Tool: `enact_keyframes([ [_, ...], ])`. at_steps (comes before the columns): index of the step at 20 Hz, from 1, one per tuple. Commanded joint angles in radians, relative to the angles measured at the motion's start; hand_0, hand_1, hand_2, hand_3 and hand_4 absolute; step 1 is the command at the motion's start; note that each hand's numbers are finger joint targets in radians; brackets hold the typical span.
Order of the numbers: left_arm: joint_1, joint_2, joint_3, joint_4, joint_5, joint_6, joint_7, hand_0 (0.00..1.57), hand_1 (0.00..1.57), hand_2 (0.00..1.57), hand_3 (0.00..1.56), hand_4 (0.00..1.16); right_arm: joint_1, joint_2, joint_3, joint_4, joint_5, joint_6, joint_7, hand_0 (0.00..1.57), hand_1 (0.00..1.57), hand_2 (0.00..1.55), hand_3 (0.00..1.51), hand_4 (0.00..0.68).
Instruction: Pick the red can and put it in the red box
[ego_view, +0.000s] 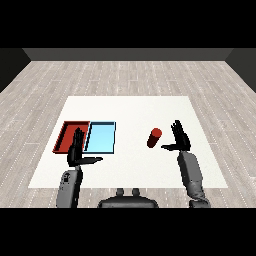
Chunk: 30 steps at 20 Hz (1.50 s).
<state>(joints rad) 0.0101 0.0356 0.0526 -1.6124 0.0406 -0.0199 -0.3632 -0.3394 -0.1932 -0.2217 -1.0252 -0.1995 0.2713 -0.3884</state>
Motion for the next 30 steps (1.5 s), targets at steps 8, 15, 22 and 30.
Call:
enact_keyframes([
  [8,0.017,-0.010,0.001,-0.057,0.032,0.008,0.049,0.00,0.00,0.00,0.00,0.00,-0.086,0.040,0.006,0.216,0.000,-0.008,-0.114,0.00,0.00,0.00,0.00,0.000],
  [15,-0.004,0.001,0.016,-0.008,0.036,-0.008,0.023,0.00,0.00,0.00,0.00,0.00,-0.137,0.055,0.005,0.333,-0.013,0.001,-0.152,0.00,0.00,0.00,0.00,0.000],
  [22,0.022,0.047,0.058,-0.025,0.095,-0.079,0.018,0.00,0.00,0.00,0.00,0.00,-0.203,0.052,-0.002,0.484,0.010,-0.014,-0.255,0.00,0.00,0.00,0.00,0.000],
  [30,0.006,0.025,0.038,-0.009,0.047,-0.036,0.000,0.00,0.00,0.00,0.00,0.00,-0.150,0.079,0.032,0.373,-0.020,-0.027,-0.174,0.00,0.00,0.00,0.00,0.000],
])
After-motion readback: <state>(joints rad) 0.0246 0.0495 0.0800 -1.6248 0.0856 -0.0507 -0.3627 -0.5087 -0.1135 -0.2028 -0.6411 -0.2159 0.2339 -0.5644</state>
